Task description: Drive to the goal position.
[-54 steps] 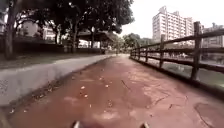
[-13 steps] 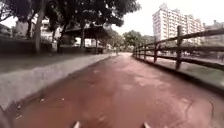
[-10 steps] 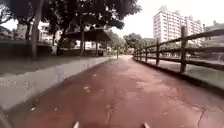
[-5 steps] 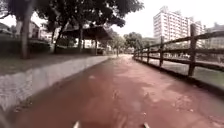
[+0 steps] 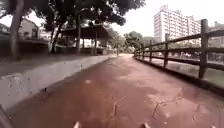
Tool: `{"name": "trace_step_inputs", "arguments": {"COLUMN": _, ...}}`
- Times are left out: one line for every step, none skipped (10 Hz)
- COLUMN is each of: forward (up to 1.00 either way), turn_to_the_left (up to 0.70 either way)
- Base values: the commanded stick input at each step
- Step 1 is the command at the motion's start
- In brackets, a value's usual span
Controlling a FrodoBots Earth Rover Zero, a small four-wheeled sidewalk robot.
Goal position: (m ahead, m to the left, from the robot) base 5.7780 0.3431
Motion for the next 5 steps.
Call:
{"name": "trace_step_inputs", "arguments": {"forward": 0.70, "turn_to_the_left": 0.00}}
{"name": "trace_step_inputs", "arguments": {"forward": 0.70, "turn_to_the_left": 0.00}}
{"name": "trace_step_inputs", "arguments": {"forward": 0.70, "turn_to_the_left": 0.00}}
{"name": "trace_step_inputs", "arguments": {"forward": 0.70, "turn_to_the_left": 0.00}}
{"name": "trace_step_inputs", "arguments": {"forward": 0.70, "turn_to_the_left": 0.00}}
